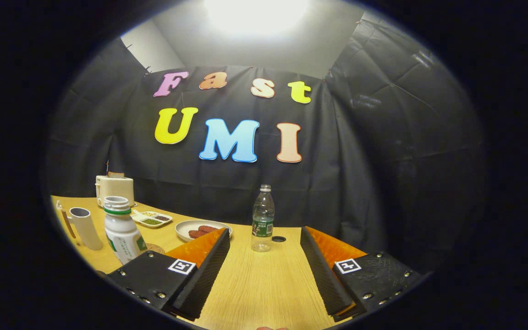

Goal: Take the bottle from table, then pour the juice into the cup, finally place the bottle on the coaster

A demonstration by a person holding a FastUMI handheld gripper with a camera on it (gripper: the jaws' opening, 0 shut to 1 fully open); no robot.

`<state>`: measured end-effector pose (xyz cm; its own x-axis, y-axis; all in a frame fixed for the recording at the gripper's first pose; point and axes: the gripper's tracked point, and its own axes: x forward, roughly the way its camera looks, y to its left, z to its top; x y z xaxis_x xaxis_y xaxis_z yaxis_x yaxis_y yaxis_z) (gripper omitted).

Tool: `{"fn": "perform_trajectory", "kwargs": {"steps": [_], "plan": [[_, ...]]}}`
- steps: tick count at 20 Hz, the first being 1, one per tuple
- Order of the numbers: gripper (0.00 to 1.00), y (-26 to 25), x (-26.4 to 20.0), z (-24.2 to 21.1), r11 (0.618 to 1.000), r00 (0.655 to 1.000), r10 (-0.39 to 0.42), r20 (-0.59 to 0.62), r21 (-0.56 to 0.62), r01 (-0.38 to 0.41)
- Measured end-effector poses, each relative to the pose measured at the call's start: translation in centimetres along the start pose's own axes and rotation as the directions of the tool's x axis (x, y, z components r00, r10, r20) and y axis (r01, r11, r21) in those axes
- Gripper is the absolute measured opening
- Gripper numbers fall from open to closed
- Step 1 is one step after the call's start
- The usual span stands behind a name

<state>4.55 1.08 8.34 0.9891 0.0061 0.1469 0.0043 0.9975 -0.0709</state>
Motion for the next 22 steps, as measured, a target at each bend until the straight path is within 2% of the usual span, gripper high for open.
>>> {"fn": "perform_trajectory", "kwargs": {"steps": [7,16,22], "plan": [[0.95,5.0,-4.5,3.1,0.981,0.992,0.129,0.006,0.147,-0.129],[0.95,9.8,-9.0,3.0,0.970,0.981,0.196,0.014,0.142,-0.196],[0.95,13.2,-9.2,0.7,0.955,0.967,0.254,-0.030,0.170,-0.245]]}}
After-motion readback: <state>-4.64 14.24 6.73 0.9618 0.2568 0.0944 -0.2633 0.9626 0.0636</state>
